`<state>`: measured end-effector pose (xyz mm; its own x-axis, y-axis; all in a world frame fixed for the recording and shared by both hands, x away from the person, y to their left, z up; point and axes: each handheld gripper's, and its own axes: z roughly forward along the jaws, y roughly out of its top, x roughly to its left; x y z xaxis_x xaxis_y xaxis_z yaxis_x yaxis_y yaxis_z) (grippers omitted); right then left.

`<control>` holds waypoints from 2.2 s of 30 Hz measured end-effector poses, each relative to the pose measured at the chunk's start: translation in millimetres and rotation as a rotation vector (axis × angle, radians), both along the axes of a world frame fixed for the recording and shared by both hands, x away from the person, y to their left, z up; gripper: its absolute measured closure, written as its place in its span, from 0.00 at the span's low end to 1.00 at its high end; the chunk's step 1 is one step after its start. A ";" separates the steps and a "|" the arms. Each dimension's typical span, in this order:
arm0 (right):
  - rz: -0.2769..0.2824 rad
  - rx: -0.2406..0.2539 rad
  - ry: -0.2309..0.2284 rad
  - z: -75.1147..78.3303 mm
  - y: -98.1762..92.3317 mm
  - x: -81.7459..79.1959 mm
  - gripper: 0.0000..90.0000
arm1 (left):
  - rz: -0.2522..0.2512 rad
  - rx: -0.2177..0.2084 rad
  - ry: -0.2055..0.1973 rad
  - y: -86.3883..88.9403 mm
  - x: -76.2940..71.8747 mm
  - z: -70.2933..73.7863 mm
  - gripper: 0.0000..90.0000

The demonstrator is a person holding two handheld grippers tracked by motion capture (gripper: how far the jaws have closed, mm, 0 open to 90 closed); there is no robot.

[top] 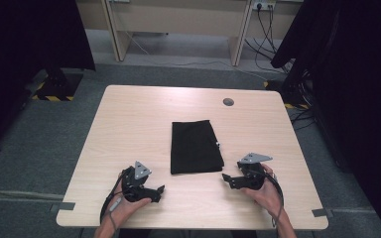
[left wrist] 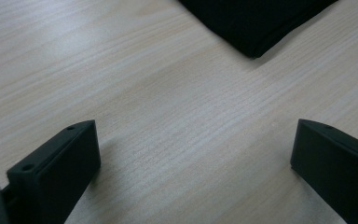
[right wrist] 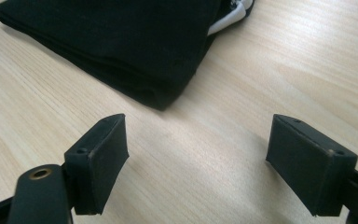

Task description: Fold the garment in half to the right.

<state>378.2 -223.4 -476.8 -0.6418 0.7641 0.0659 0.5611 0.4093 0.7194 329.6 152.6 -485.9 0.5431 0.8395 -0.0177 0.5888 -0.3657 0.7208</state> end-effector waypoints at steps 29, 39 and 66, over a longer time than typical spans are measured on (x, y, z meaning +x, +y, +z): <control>-0.011 -0.055 -0.035 -2.4 -15.1 -25.4 0.19 | 0.001 0.003 0.001 0.1 -0.9 0.0 0.00; -0.013 -0.054 -0.033 -2.5 -20.5 -32.8 0.19 | 0.000 0.004 0.001 0.2 -0.8 0.0 0.00; -0.016 -0.056 -0.034 -2.3 -27.7 -54.5 0.19 | 0.012 0.001 0.001 0.3 -2.3 -0.1 0.00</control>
